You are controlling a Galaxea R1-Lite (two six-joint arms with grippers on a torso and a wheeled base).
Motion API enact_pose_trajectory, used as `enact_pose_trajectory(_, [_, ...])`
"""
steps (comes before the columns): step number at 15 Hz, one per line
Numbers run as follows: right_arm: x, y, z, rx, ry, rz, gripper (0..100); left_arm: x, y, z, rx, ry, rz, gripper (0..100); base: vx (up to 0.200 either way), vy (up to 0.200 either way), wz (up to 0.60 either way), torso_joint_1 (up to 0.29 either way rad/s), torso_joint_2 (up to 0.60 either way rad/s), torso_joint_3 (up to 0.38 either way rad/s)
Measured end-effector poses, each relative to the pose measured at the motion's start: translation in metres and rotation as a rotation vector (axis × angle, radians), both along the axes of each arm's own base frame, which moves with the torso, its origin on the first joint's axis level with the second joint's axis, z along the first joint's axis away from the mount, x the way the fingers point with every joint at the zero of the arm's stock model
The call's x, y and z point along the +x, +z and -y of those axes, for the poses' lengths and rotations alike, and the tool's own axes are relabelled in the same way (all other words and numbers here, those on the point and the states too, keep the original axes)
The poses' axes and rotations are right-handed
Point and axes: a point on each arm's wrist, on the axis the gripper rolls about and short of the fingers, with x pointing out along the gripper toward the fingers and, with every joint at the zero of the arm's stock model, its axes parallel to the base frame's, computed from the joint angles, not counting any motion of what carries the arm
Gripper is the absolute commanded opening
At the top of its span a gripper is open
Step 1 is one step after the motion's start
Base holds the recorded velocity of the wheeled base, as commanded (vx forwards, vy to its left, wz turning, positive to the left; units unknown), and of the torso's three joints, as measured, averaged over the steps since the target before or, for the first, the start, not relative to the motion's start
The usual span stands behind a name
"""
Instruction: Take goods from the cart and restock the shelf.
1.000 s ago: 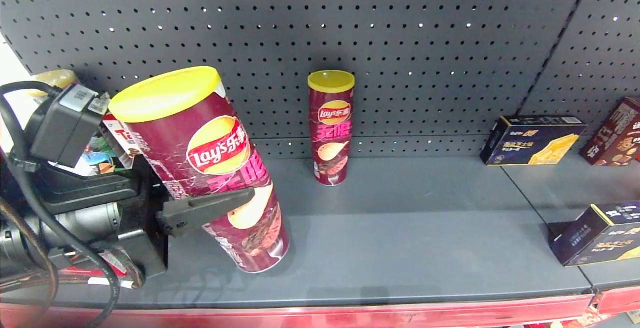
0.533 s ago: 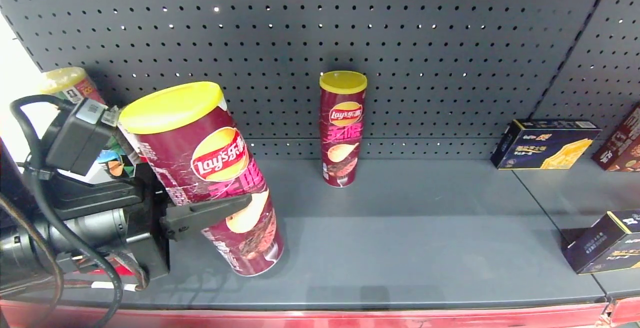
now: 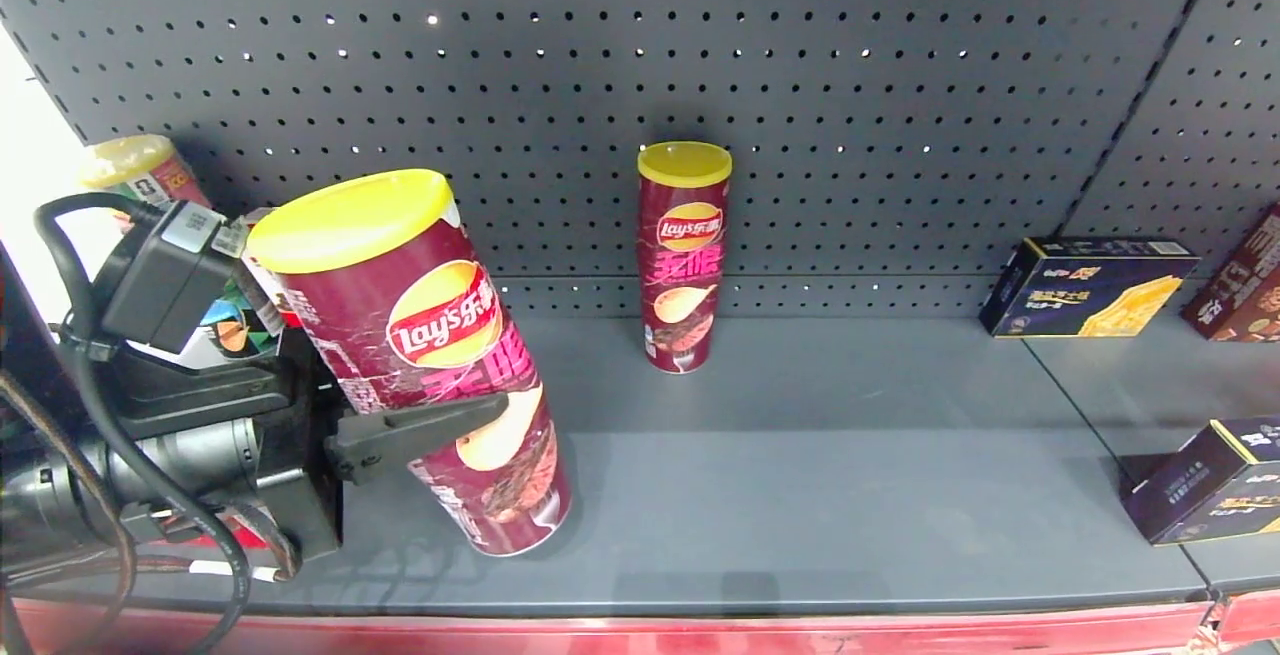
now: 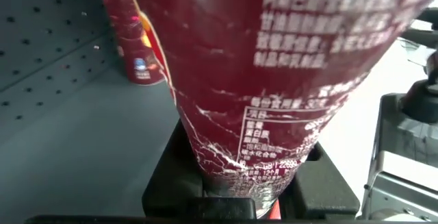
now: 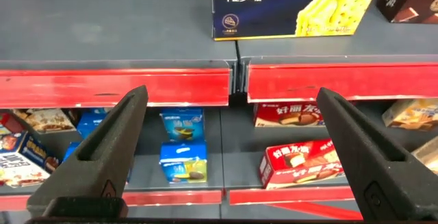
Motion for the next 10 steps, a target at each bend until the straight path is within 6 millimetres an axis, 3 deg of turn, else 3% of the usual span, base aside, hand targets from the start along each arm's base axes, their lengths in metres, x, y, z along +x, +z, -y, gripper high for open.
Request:
enact_pose_trajectory(3, [0.001,0.004,0.000,-0.012,0.000,-0.012,100,0.001,0.002,0.000,0.009,-0.003,0.024,0,0.000,0.000,0.00,0.000,0.00,0.000])
enact_pose_trajectory(6, [0.005,0.057,0.000,-0.016,0.049,0.025,100,0.005,0.003,0.002,0.025,-0.002,0.050,0,0.000,0.000,0.00,0.000,0.00,0.000])
enact_pose_trajectory(10, [0.034,0.136,-0.002,-0.074,0.150,0.033,100,0.006,0.000,0.001,0.032,0.017,0.039,0,0.000,0.000,0.00,0.000,0.00,0.000])
